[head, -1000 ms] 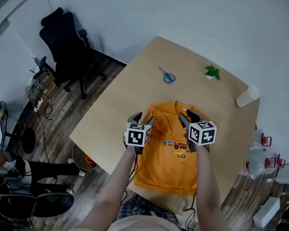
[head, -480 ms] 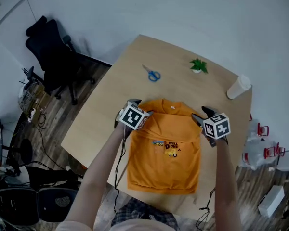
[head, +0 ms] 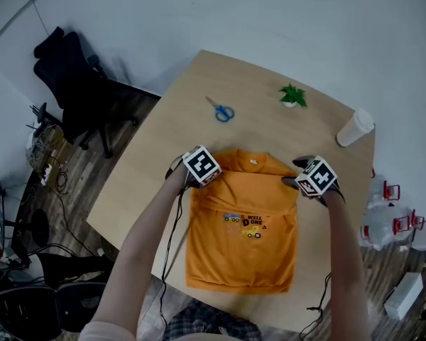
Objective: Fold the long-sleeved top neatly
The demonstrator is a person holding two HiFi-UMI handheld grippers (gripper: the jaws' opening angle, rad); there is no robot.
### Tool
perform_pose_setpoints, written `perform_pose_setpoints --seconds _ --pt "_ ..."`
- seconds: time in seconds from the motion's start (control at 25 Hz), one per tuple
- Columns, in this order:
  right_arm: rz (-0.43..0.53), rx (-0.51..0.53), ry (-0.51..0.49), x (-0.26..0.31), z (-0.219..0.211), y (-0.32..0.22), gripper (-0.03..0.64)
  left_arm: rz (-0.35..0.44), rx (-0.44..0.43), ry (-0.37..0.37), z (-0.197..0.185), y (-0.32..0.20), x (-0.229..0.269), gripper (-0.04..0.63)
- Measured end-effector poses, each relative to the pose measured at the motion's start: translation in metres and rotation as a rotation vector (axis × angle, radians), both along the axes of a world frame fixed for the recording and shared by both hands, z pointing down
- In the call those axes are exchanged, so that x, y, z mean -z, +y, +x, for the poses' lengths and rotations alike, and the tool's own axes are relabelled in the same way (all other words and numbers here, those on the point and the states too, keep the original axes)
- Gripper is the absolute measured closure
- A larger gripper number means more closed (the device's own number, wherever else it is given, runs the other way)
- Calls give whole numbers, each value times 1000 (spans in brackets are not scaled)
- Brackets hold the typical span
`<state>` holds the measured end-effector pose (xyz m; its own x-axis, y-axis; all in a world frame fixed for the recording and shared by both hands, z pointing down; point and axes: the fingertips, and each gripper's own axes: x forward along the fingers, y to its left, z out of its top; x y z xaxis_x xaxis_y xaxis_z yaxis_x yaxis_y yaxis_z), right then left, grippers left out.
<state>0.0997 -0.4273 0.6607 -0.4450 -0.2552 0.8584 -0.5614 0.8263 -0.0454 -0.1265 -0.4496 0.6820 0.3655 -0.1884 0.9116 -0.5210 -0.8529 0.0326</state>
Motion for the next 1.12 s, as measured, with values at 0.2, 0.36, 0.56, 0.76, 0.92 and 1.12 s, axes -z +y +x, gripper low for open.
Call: perform_pose_setpoints --seconds 0.2,0.36,0.56,0.76,0.92,1.12 --pt "-79 75 87 -21 -2 3 305 -71 -5 9 -4 4 -12 309" --pt "-115 98 120 -32 -9 2 307 -104 -23 -3 -4 4 -18 333" --pt "-205 65 67 -38 -11 3 344 -149 -8 17 -6 -1 -18 356" --pt "-248 94 1 -36 -20 14 502 -176 -3 56 -5 0 -17 460" --pt "-208 138 16 -32 -19 11 562 -187 -6 71 -5 0 -16 518" --pt "-115 84 29 -21 -14 -8 574 -87 -8 83 -2 -13 -3 532"
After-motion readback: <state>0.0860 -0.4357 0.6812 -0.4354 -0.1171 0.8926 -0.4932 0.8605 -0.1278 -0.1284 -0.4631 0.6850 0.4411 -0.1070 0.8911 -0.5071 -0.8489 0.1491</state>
